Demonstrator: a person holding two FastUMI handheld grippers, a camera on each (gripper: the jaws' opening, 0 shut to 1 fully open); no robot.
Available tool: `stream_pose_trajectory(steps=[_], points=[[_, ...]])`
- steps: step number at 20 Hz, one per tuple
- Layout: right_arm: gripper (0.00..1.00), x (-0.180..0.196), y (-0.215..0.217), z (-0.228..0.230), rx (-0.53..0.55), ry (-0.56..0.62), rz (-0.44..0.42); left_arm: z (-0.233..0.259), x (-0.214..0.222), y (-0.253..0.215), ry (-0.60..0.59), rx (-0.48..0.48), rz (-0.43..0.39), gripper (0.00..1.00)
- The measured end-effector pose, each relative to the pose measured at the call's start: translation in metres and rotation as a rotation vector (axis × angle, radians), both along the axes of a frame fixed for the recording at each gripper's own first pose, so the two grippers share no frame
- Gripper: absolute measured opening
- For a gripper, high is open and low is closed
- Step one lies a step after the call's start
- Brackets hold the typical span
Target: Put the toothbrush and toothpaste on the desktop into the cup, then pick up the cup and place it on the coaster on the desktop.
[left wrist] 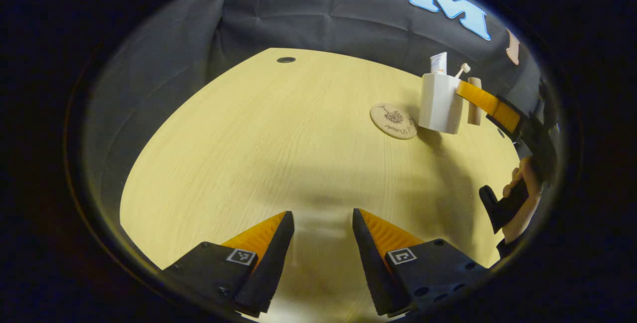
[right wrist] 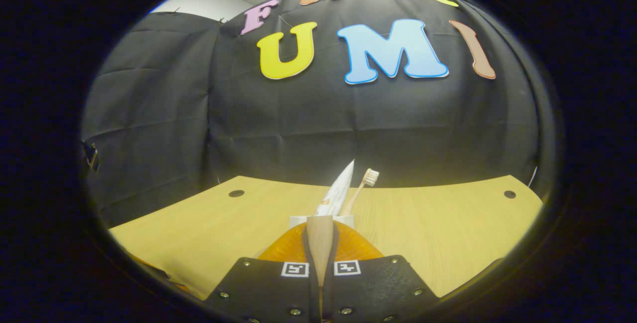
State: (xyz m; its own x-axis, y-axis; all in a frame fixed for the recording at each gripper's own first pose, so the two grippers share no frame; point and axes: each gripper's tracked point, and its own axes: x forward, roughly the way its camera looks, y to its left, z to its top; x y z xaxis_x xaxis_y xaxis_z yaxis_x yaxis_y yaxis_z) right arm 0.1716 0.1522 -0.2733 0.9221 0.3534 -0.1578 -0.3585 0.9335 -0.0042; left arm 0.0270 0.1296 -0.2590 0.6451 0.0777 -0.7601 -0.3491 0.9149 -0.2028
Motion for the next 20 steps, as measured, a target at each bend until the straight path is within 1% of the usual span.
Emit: stream_pose_trajectory(steps=[4, 5, 6, 7, 9, 10, 11, 12, 13, 14, 17, 20], points=[[0.04, 0.005, 0.015, 0.01, 0.018, -0.026, 0.017, 0.0, -0.009, -0.003, -0.006, -0.013, 0.009, 0.81], [0.04, 0.008, 0.022, 0.012, 0.013, -0.035, 0.024, -0.001, -0.011, -0.005, -0.007, -0.015, 0.011, 0.77], [0.04, 0.01, 0.029, 0.014, 0.012, -0.043, 0.034, -0.003, -0.014, -0.007, -0.008, -0.015, 0.013, 0.77], [0.04, 0.012, 0.037, 0.015, 0.017, -0.048, 0.044, -0.002, -0.018, -0.011, -0.009, -0.014, 0.015, 0.81], [0.04, 0.016, 0.052, 0.017, 0.021, -0.054, 0.062, -0.002, -0.024, -0.02, -0.008, -0.014, 0.021, 0.81], [0.04, 0.02, 0.059, 0.015, 0.015, -0.058, 0.069, 0.0, -0.028, -0.024, -0.005, -0.014, 0.024, 0.77], [0.04, 0.022, 0.065, 0.012, 0.009, -0.055, 0.074, 0.003, -0.03, -0.028, -0.004, -0.014, 0.027, 0.77], [0.04, 0.024, 0.069, 0.007, 0.01, -0.048, 0.081, 0.007, -0.032, -0.031, -0.005, -0.014, 0.03, 0.81], [0.04, 0.024, 0.072, 0.001, 0.014, -0.033, 0.087, 0.012, -0.033, -0.034, -0.009, -0.013, 0.033, 0.81], [0.04, 0.024, 0.074, 0.006, 0.016, -0.051, 0.086, 0.016, -0.034, -0.035, -0.01, -0.014, 0.035, 0.81], [0.04, 0.019, 0.074, 0.002, 0.009, -0.033, 0.086, 0.014, -0.028, -0.032, -0.013, -0.016, 0.04, 0.81], [0.04, 0.004, 0.072, -0.005, -0.001, -0.009, 0.102, 0.018, -0.008, -0.032, -0.018, -0.011, 0.035, 0.81]])
